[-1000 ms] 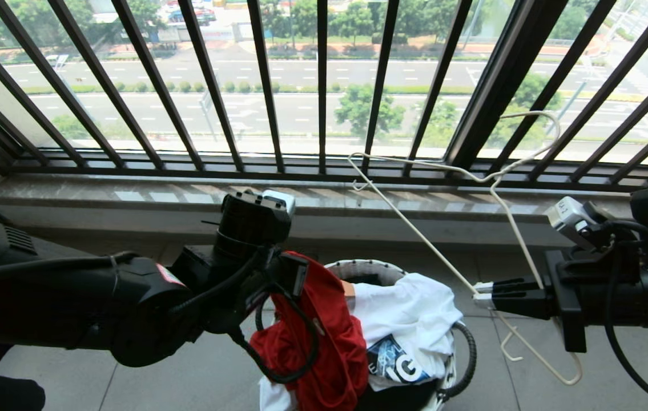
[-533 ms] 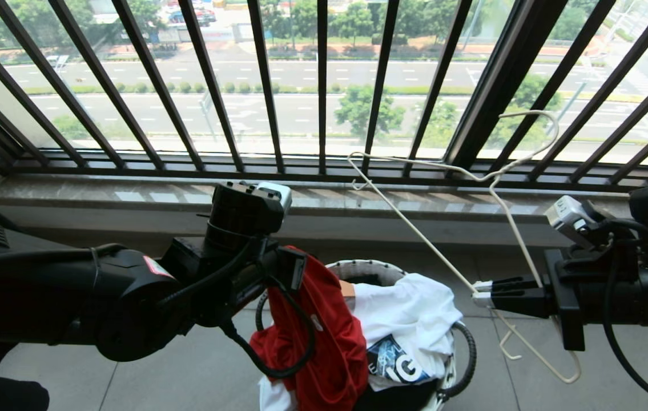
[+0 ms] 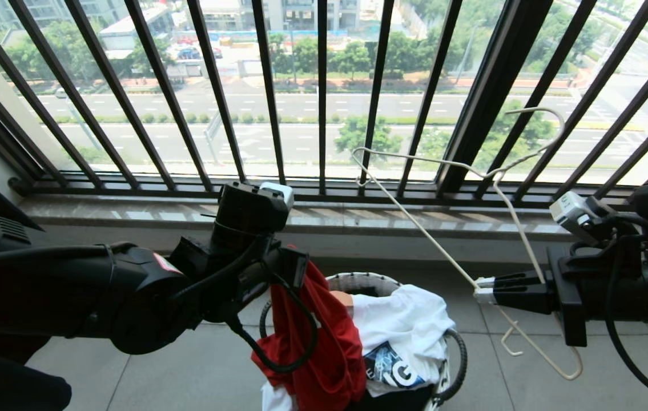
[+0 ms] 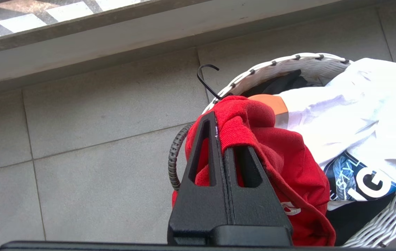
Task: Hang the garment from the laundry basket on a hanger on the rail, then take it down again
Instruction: Pick up clothes from the basket
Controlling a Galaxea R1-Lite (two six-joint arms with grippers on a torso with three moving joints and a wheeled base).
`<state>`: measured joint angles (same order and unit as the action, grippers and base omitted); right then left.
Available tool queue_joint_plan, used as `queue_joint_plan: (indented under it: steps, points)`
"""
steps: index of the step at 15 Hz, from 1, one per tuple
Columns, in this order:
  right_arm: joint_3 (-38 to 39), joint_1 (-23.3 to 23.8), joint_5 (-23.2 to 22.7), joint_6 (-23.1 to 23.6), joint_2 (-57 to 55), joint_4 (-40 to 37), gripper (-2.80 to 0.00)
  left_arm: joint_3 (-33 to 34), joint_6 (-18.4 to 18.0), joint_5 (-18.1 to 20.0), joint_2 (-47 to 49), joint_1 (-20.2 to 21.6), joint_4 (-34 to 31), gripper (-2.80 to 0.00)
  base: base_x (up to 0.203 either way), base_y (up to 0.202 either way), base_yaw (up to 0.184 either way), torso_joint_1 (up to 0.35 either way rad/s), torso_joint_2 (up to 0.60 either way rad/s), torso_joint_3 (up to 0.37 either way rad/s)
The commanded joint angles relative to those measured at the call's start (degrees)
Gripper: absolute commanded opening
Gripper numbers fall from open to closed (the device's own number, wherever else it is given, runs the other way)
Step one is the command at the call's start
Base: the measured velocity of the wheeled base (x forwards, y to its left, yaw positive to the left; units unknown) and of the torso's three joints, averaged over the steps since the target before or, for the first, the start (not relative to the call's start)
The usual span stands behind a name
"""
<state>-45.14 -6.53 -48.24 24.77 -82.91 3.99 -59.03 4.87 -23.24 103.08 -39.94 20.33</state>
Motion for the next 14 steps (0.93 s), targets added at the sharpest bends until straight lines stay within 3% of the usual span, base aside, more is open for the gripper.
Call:
queue_joint_plan:
  steps: [1,14]
  points:
    - [-0.12,0.02,-0.28,0.10,0.12,0.06,-2.80,-1.46,2.13,-0.23,0.63,0.21,0.14,-2.80,0.000,0.000,0.000,0.007,0.00,0.198]
    - [-0.12,0.29,-0.28,0.10,0.99,0.06,-2.80,-2.86,3.48,-0.32,4.41,1.62,0.14,-2.80,0.000,0.000,0.000,0.001,0.00,0.203]
